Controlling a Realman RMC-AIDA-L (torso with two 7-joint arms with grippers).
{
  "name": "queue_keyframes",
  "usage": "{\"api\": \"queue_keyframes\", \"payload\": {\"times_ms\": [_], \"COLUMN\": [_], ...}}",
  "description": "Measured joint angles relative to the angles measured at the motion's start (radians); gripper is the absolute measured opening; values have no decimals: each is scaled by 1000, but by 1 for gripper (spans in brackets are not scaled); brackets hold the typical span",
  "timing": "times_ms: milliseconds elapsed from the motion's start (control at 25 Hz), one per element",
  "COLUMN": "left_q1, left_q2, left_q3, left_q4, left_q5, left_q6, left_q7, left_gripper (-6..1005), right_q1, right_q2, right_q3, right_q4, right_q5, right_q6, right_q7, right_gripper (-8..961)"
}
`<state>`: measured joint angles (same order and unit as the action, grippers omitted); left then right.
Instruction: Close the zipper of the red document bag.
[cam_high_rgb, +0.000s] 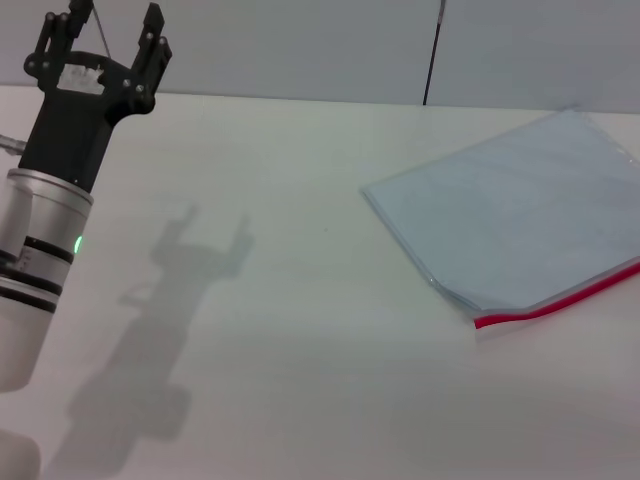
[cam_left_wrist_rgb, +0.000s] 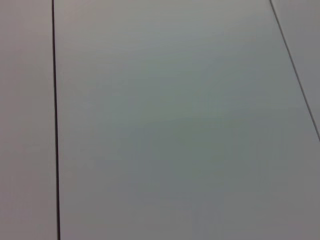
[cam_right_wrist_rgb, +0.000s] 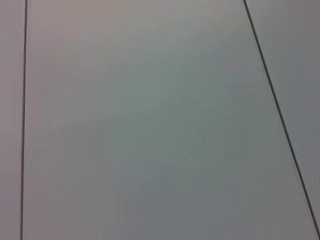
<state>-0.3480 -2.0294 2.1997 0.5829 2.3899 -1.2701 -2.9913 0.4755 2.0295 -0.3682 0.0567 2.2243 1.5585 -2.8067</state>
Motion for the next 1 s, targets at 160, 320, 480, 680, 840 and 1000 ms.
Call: {"api": "queue_keyframes", "payload": {"times_ms": [160,320,480,680,840,1000], "left_q1": [0,0,0,0,0,0], "left_q2": [0,0,0,0,0,0], "left_q3": [0,0,0,0,0,0], "left_q4": [0,0,0,0,0,0], "left_q5": [0,0,0,-1,-1,-2], "left_q6": [0,0,0,0,0,0], "left_q7": [0,0,0,0,0,0], "left_gripper": [714,714,714,713,713,713], "right_q1": [0,0,0,0,0,0], "right_q2": [0,0,0,0,0,0], "right_q3": [0,0,1,1,-1,0], "right_q4": [0,0,0,0,0,0], "right_q5": [0,0,0,2,3,3], "right_q6": [0,0,0,0,0,0], "right_q7": [-1,-3,-3,-3,-4,-4], "right_gripper": [875,876,876,875,875,876]}}
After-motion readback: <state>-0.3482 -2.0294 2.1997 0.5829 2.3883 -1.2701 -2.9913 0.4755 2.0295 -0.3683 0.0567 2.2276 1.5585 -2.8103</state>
